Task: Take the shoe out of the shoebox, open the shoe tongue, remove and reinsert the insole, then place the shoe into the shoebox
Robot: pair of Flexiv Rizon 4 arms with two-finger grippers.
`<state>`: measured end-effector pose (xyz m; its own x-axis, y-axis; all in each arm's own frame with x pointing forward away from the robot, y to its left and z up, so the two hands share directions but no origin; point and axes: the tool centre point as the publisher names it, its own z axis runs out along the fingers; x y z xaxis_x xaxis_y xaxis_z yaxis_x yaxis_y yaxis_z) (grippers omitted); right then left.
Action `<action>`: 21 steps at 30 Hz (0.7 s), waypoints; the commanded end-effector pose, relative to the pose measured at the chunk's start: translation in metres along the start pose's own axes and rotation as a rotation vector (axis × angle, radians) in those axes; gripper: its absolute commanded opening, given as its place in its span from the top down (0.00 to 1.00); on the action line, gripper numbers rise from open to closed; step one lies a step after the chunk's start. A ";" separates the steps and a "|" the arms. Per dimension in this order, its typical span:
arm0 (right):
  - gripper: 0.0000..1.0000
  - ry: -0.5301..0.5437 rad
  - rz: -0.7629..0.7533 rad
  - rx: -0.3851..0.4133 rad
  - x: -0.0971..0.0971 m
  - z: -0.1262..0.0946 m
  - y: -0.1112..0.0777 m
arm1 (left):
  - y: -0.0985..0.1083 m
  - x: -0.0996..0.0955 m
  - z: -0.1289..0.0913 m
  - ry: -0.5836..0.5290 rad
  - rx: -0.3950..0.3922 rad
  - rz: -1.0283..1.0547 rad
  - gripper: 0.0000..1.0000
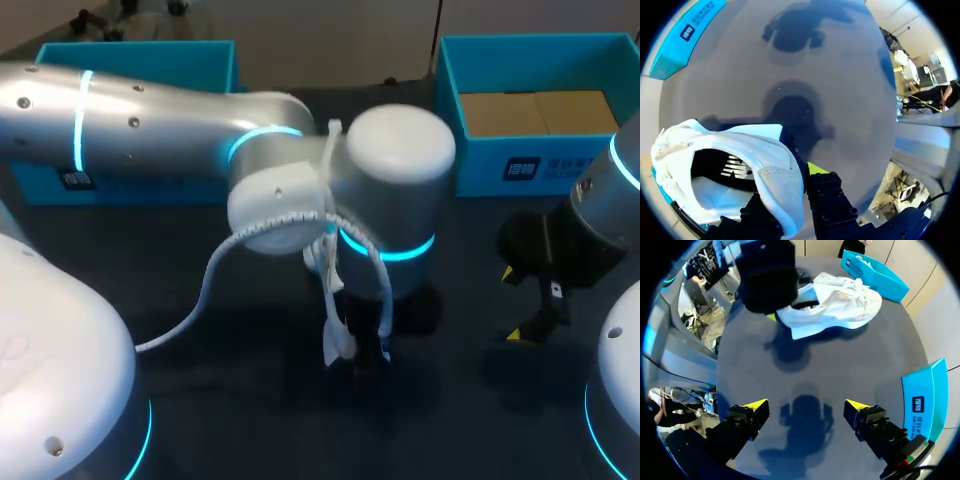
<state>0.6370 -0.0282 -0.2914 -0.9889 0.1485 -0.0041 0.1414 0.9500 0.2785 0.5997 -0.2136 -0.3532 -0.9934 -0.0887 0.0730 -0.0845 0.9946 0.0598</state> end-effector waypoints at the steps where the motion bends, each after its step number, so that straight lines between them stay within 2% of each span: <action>1: 0.00 -0.002 0.000 0.001 0.001 0.002 0.000 | 0.022 -0.018 -0.042 0.009 0.019 0.012 1.00; 10: 0.00 -0.002 0.000 0.001 0.001 0.002 0.000 | 0.054 -0.055 -0.084 0.019 0.032 0.045 1.00; 21: 0.00 -0.002 0.000 0.001 0.001 0.002 0.000 | 0.100 -0.115 -0.134 0.046 0.049 0.046 1.00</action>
<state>0.6369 -0.0282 -0.2914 -0.9889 0.1484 -0.0041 0.1414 0.9500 0.2785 0.7048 -0.1425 -0.2500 -0.9929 -0.0465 0.1092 -0.0415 0.9980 0.0480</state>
